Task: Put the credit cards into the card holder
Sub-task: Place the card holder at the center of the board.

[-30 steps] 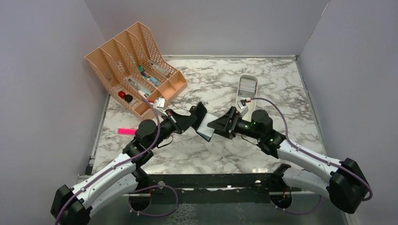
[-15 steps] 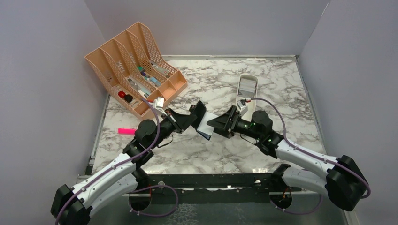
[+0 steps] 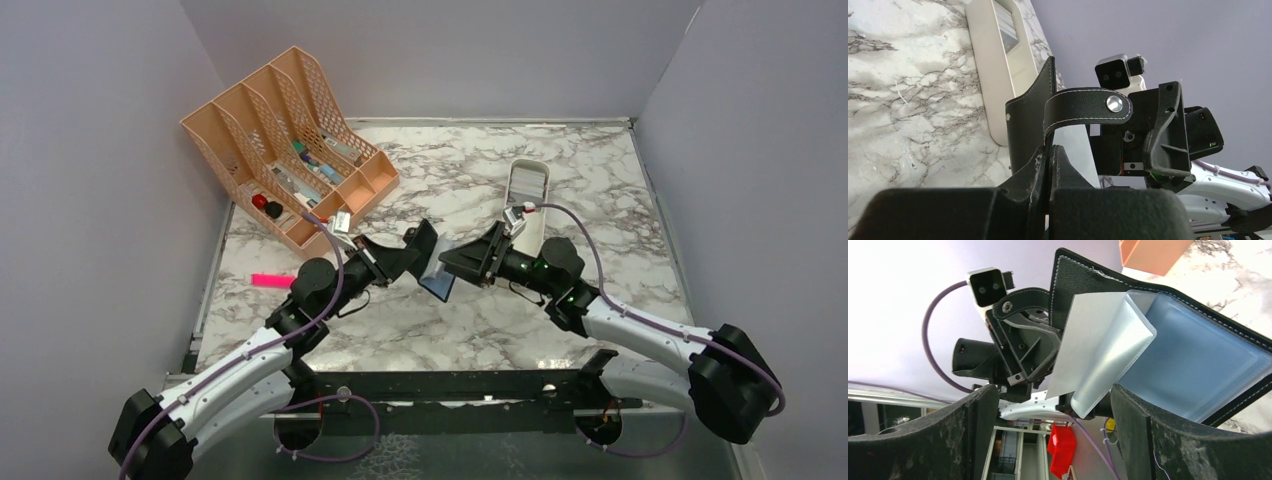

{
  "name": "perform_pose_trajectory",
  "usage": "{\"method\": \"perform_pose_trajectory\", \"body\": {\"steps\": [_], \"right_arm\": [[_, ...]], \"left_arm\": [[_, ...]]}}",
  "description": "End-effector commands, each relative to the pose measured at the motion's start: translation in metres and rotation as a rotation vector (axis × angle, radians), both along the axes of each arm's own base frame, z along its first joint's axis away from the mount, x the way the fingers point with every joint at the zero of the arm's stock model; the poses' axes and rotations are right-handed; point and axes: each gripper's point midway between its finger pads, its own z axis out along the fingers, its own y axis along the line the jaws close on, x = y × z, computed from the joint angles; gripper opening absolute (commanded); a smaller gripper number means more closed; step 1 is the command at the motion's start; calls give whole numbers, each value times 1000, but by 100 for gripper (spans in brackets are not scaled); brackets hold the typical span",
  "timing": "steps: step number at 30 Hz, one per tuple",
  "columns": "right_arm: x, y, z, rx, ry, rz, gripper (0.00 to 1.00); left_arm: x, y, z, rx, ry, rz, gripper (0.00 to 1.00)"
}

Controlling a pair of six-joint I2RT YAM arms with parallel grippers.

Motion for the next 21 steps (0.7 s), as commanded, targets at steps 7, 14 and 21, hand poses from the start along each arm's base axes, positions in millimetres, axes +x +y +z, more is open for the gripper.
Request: {"method": "perform_pose_trajectory", "body": {"steps": [7, 14, 21], "right_arm": [[2, 26, -57, -123, 31, 67, 77], [14, 31, -93, -219, 92, 44, 71], [17, 44, -129, -269, 163, 91, 62]], "left_arm": [[-4, 3, -49, -49, 124, 17, 0], [-6, 16, -92, 11, 183, 67, 9], [-13, 18, -126, 78, 246, 60, 21]]}}
